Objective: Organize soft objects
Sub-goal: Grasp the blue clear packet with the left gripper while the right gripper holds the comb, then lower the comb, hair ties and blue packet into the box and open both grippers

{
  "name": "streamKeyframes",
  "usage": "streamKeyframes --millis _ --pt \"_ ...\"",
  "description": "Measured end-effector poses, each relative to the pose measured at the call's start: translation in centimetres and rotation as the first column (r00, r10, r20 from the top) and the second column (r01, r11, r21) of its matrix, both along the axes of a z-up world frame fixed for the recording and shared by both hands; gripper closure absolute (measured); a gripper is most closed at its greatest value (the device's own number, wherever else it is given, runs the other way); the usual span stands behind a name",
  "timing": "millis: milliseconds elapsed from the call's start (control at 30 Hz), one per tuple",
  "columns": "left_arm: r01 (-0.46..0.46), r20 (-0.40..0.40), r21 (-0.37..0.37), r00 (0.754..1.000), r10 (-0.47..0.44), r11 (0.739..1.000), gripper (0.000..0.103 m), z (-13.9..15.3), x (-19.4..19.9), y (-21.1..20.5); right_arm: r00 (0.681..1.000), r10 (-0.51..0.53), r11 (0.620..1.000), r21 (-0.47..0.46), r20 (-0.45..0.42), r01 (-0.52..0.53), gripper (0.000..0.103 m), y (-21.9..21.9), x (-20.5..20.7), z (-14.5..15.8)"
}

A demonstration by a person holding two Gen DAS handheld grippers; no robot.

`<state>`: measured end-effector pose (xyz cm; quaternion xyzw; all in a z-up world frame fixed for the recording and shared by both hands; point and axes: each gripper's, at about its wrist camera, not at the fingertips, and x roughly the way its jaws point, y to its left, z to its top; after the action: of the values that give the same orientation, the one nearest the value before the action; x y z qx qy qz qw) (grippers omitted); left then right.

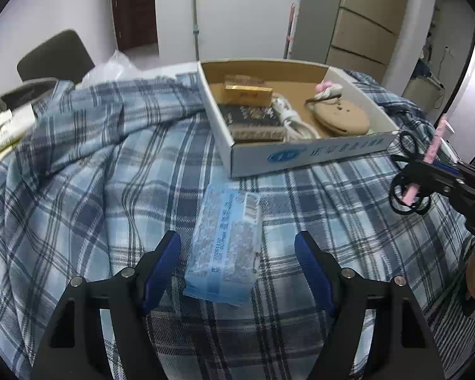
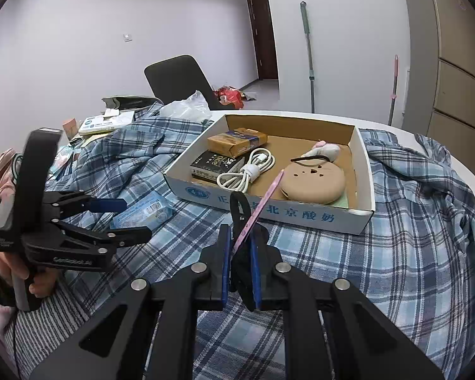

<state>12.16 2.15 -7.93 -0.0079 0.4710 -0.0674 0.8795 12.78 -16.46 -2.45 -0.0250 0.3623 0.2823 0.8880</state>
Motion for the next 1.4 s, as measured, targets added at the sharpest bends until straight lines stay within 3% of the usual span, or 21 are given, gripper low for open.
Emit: streamKeyframes --millis 33,133,333,467,567,767,867,967,1200,1300,1400 --pt "-0.003 -0.017 -0.001 1.0 0.003 1.0 0.03 -0.3 0.2 0.0 1.0 0.003 1.0 0.001 0.0 -0.003 0.092 0.0 0.0 0.0" --pt "-0.008 -0.041 -0.009 0.999 0.007 1.0 0.055 -0.8 0.4 0.1 1.0 0.008 1.0 -0.002 0.004 -0.008 0.092 0.1 -0.1 0.0" --pt "0.021 0.015 -0.016 1.0 -0.021 1.0 0.062 0.0 -0.4 -0.2 1.0 0.005 1.0 -0.001 0.001 -0.005 0.092 0.1 -0.1 0.0" --pt "0.067 0.138 0.014 0.988 -0.068 0.998 0.062 1.9 -2.0 -1.3 1.0 0.004 1.0 -0.002 0.002 -0.004 0.092 0.1 -0.1 -0.1" --pt "0.088 0.271 0.021 0.958 -0.09 0.996 0.062 3.7 -3.7 -1.7 1.0 0.0 1.0 0.002 0.006 0.0 0.092 0.0 -0.1 0.0" --pt "0.08 0.492 0.012 0.867 -0.076 0.997 0.062 6.6 -6.6 -1.7 0.999 -0.002 1.0 0.013 0.039 0.002 0.092 -0.2 -0.5 0.4" --pt "0.074 0.525 -0.054 0.851 -0.035 0.996 0.062 7.4 -7.0 -1.1 0.997 -0.007 0.999 0.036 0.077 0.004 0.092 -0.6 -1.0 1.1" --pt "0.047 0.527 -0.124 0.85 0.026 0.991 0.062 8.3 -7.1 -0.2 0.99 -0.034 0.999 0.029 0.138 0.03 0.092 -0.7 -1.6 1.9" --pt "0.012 0.578 -0.05 0.816 0.019 0.999 0.062 11.6 -6.4 -1.9 0.981 -0.075 0.997 -0.012 0.177 0.078 0.092 -0.2 -1.6 3.5" --pt "-0.033 0.633 -0.023 0.773 0.04 0.999 0.062 13.4 -5.9 -3.2 0.973 -0.083 0.996 -0.015 0.214 0.088 0.092 0.0 -1.2 5.3" --pt "-0.051 0.648 -0.026 0.76 0.056 0.998 0.062 14.9 -4.2 -4.1 0.962 -0.11 0.994 0.005 0.249 0.112 0.092 -0.2 -0.2 7.8"
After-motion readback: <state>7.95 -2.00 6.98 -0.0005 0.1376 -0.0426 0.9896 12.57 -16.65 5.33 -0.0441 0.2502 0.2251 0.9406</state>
